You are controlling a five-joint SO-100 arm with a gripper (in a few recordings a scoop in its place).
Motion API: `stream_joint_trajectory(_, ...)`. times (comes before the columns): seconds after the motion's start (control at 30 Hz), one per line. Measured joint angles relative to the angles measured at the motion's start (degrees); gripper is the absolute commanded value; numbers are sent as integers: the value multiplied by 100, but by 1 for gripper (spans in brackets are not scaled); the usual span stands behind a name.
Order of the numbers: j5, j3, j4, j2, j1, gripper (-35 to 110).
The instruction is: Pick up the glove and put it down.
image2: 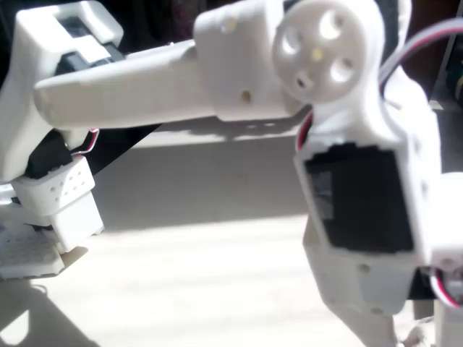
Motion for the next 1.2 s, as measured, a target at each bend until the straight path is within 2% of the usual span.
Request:
stream_joint_trajectory(0.63, -9, 0, 0, -387, 123, 2)
stream_joint_trajectory(1.0, -114, 0, 299, -387, 123, 27)
stream_joint_trajectory(1.2, -158, 0, 466, -396, 123, 29)
